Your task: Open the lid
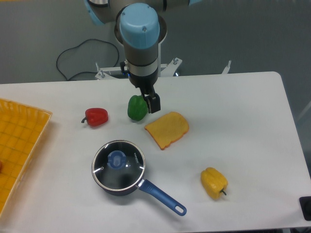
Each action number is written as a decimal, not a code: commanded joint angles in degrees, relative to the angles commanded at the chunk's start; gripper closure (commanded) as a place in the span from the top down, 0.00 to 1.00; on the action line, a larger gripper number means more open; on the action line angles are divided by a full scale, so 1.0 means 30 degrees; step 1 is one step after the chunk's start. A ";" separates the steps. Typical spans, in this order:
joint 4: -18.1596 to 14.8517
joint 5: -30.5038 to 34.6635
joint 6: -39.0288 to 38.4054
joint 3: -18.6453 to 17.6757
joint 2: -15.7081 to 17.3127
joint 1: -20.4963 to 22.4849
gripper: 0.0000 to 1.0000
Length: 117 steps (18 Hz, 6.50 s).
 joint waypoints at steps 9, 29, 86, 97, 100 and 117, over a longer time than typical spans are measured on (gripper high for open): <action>-0.0088 0.0381 -0.0700 0.0030 -0.0146 -0.0293 1.00; 0.0816 0.0031 -0.7815 -0.0586 -0.0468 -0.1054 1.00; 0.5713 0.1231 -0.1143 0.2343 -0.7090 -0.4336 0.97; 0.5713 0.1260 -0.1699 0.2461 -0.7236 -0.4277 0.85; 0.5713 0.1260 -0.1758 0.2461 -0.7236 -0.4160 0.63; 0.3430 0.1055 -0.3340 0.3340 -0.6505 -0.4043 0.44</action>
